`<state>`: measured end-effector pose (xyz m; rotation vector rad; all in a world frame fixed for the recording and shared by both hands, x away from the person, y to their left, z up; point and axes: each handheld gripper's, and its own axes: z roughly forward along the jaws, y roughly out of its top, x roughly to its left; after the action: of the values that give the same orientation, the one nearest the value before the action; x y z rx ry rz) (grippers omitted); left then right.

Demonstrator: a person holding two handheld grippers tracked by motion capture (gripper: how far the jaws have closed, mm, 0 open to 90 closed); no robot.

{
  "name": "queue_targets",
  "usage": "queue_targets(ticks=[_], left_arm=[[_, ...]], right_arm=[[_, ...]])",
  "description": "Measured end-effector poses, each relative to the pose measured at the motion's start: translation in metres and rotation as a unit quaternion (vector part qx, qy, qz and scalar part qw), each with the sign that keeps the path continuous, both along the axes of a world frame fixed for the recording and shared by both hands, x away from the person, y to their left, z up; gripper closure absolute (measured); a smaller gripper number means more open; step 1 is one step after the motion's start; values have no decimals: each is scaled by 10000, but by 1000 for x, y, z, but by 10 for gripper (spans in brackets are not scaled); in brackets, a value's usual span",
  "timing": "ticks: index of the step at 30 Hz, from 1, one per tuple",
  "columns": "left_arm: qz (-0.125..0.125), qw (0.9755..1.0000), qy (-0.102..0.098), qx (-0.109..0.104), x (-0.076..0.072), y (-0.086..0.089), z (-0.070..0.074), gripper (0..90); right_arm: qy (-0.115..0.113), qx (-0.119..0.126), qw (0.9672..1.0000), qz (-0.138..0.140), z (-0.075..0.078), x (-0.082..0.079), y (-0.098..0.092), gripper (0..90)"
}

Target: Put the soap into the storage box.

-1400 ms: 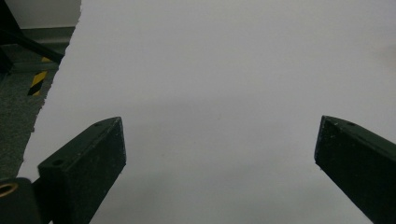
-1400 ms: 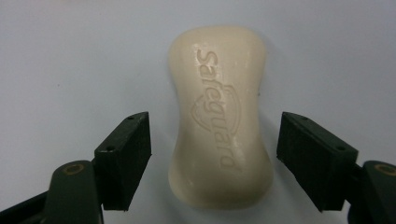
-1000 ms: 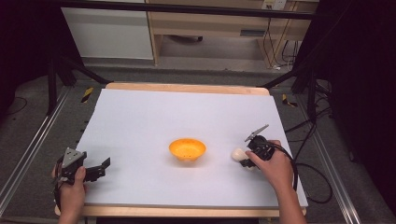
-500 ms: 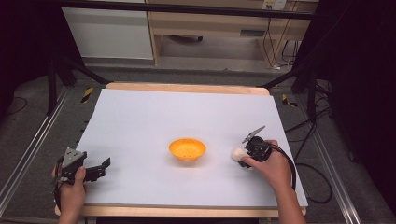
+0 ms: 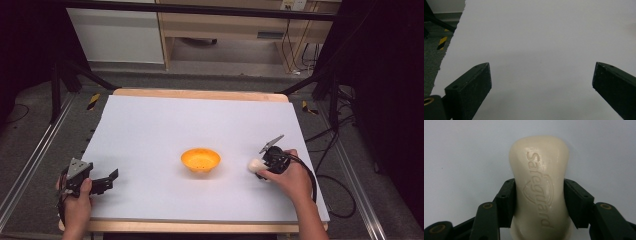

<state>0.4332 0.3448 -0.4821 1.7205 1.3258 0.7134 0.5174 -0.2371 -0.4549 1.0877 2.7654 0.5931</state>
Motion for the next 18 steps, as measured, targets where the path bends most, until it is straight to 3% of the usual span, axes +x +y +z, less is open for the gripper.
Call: queue_targets(ticks=[4, 9, 12, 18], left_arm=[[0, 10000, 1, 3, 0, 0, 0, 17], [3, 10000, -5, -4, 0, 0, 0, 17], [0, 10000, -3, 0, 0, 0, 0, 17], [2, 10000, -6, 3, 0, 0, 0, 17]], right_arm=[[-27, -90, 9998, 156, 1, 2, 0, 474], [-35, -44, 9994, 345, 2, 2, -2, 483], [-68, 140, 9987, 483, 6, 1, -3, 489], [-185, 115, 9971, 732, 14, 1, 3, 490]])
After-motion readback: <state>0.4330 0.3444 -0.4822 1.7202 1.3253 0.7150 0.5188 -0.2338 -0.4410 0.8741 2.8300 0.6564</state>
